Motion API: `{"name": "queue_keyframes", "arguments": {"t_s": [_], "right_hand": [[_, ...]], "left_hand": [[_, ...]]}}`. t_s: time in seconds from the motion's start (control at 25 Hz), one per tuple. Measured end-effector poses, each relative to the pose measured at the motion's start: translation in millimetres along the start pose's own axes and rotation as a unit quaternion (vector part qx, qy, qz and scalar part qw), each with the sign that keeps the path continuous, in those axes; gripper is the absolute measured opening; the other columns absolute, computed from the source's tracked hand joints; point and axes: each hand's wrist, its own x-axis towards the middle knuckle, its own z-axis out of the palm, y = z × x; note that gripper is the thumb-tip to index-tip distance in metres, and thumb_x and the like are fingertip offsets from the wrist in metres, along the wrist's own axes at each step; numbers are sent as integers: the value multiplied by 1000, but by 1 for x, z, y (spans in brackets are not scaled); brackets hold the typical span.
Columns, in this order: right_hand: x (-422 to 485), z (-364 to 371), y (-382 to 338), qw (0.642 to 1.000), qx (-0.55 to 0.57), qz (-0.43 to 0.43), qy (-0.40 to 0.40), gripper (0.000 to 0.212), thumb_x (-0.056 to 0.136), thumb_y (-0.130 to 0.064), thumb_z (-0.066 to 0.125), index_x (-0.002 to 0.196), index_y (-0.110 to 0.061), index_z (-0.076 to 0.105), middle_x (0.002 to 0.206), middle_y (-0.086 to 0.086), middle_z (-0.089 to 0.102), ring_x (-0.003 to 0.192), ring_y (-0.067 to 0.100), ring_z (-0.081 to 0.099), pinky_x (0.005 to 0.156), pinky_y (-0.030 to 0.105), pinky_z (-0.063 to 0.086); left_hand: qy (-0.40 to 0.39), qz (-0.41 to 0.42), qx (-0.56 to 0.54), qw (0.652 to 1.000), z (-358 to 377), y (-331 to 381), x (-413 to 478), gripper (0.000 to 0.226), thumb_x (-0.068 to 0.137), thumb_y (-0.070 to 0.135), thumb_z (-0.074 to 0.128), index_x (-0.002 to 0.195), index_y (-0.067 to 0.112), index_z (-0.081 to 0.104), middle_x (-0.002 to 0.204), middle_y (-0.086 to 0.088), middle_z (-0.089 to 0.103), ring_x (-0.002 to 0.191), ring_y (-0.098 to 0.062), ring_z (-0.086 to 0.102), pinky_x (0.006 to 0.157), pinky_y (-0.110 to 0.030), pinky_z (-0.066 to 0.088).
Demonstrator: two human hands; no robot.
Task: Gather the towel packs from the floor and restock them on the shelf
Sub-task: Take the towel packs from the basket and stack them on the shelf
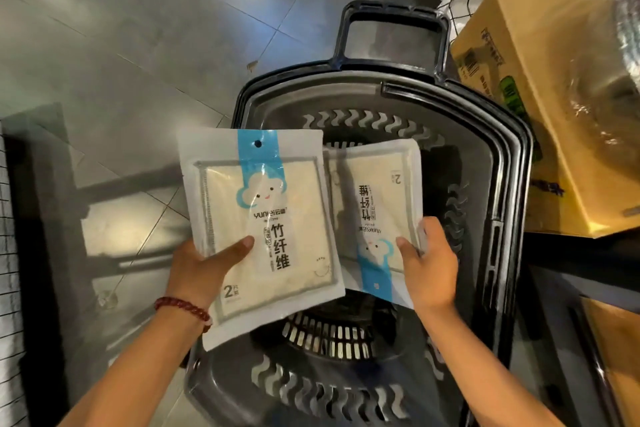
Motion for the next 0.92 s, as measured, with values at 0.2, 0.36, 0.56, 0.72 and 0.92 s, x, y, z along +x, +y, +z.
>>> {"name": "queue_keyframes", "arguments": {"t_s": [0.2, 0.36, 0.56, 0.72, 0.92], "right_hand": [[-2, -52, -27, 998, -4, -36, -47, 12, 87, -2, 60, 99, -3, 56, 84, -1, 62, 78, 12, 59, 69, 25, 50], [5, -83, -60, 929, -263, -235, -109, 34, 68, 7, 70, 89, -19, 64, 63, 3, 57, 60, 29, 57, 52, 32, 43], [10, -62, -114, 782, -435, -430, -121, 37, 44, 7, 66, 61, -26, 65, 49, -7, 48, 62, 24, 53, 70, 33, 21], [-8, -16, -144, 775, -364, -514, -56, 32, 61, -8, 34, 55, -21, 62, 56, -8, 50, 73, 21, 55, 79, 35, 27], [-31, 23, -134, 819, -253, -515, 28, 10, 75, -11, 57, 74, -19, 63, 112, 2, 58, 119, 23, 40, 112, 38, 15]], "left_hand": [[16, 34, 28, 999, -23, 17, -11, 23, 76, 7, 72, 78, 25, 57, 50, 20, 63, 60, -7, 63, 58, -23, 45], [29, 63, 35, 997, -34, 28, -16, 13, 82, 10, 68, 90, 15, 60, 72, 9, 62, 72, -14, 58, 59, -20, 42], [-42, 79, 67, 994, -31, 33, -7, 8, 85, 11, 64, 89, 18, 62, 76, 13, 65, 63, 2, 63, 54, -12, 49], [-154, 49, 74, 984, -15, 22, -10, 9, 88, 15, 59, 91, 22, 63, 80, 13, 69, 73, -2, 65, 66, -11, 53], [-192, 9, -33, 981, 0, 17, -18, 15, 93, 15, 49, 99, 19, 62, 71, 6, 72, 69, -9, 68, 63, -20, 55]]}}
